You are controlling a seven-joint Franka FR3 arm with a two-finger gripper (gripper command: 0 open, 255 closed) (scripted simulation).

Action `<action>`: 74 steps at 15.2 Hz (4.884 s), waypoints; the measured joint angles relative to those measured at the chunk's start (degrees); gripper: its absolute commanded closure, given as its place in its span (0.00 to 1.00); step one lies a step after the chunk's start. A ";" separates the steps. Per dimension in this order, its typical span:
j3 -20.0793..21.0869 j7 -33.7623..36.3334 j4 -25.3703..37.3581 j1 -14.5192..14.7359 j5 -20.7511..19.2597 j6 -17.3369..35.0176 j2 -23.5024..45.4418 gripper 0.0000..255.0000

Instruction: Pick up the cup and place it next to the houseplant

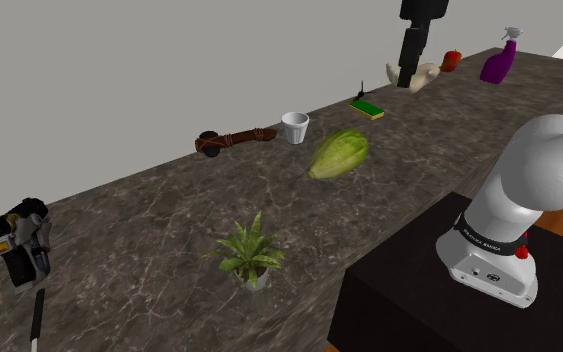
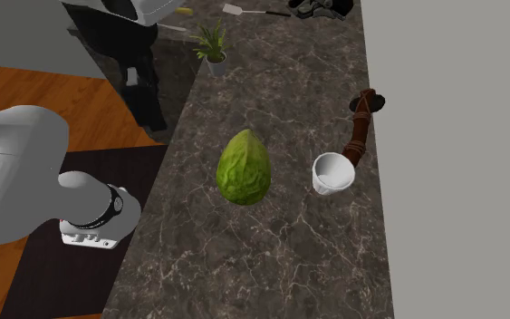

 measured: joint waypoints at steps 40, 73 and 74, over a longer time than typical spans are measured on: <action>-7.45 -16.77 29.73 -3.50 5.20 36.08 64.60 0.00; -7.69 -15.32 35.78 -3.51 4.30 26.48 60.91 1.00; -7.71 -15.24 36.06 -3.51 4.25 25.89 60.61 1.00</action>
